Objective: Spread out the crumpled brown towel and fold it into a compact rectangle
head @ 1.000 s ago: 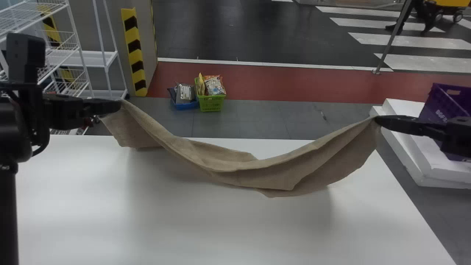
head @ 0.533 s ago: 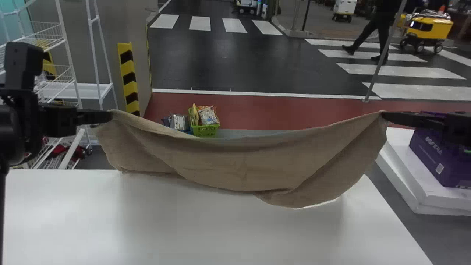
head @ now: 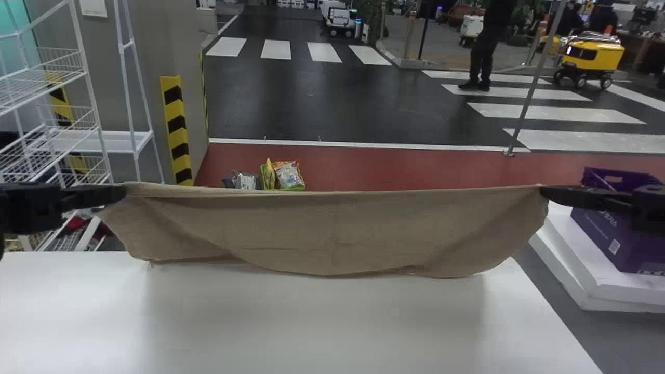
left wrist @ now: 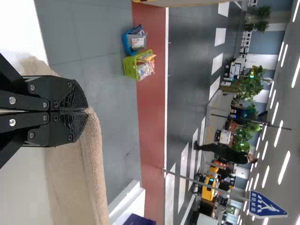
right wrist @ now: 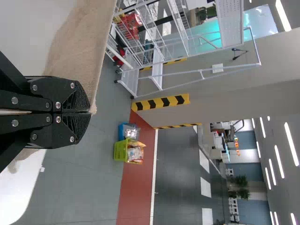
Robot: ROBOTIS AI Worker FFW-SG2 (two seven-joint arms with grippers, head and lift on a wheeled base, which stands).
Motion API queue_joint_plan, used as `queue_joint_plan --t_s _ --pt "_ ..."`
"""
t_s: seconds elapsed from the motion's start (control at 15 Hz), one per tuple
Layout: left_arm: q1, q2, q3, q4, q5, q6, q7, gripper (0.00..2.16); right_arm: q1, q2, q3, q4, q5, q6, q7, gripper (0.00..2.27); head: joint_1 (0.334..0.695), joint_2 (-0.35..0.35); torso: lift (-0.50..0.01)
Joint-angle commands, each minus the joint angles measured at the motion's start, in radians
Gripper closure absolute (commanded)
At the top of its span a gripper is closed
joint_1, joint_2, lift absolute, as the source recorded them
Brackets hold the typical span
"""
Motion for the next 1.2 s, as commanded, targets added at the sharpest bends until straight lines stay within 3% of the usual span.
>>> queue_joint_plan --t_s 0.0,0.2,0.27,0.4,1.0,1.07,1.13 --pt "0.139 0.026 0.049 -0.124 0.059 0.014 -0.026 1.3 0.152 0.0 -0.027 -0.112 -0.02 0.005 0.029 1.17 0.472 -0.135 -0.127" --pt "0.331 0.035 0.095 -0.238 0.138 0.002 -0.043 1.3 0.35 0.012 -0.047 -0.22 -0.034 -0.023 0.063 1.17 0.562 -0.115 -0.127" --pt "0.371 0.035 0.104 -0.259 0.148 -0.02 -0.05 1.3 0.394 0.026 -0.047 -0.247 -0.034 -0.029 0.064 1.17 0.626 -0.109 -0.127" --pt "0.448 0.035 0.133 -0.279 0.154 -0.099 -0.064 1.3 0.474 0.043 -0.047 -0.309 -0.036 -0.032 0.097 1.17 0.688 -0.096 -0.127" --pt "0.762 0.038 0.283 -0.324 0.245 -0.4 -0.136 1.3 0.742 0.069 -0.083 -0.456 -0.011 -0.13 0.124 1.17 0.695 -0.01 -0.127" --pt "0.79 0.036 0.283 -0.331 0.242 -0.422 -0.147 1.25 0.761 0.069 -0.086 -0.465 -0.01 -0.139 0.124 1.17 0.695 -0.008 -0.127" --pt "0.813 0.035 0.287 -0.339 0.243 -0.425 -0.161 0.86 0.779 0.07 -0.091 -0.476 -0.008 -0.139 0.124 1.17 0.695 -0.006 -0.127"
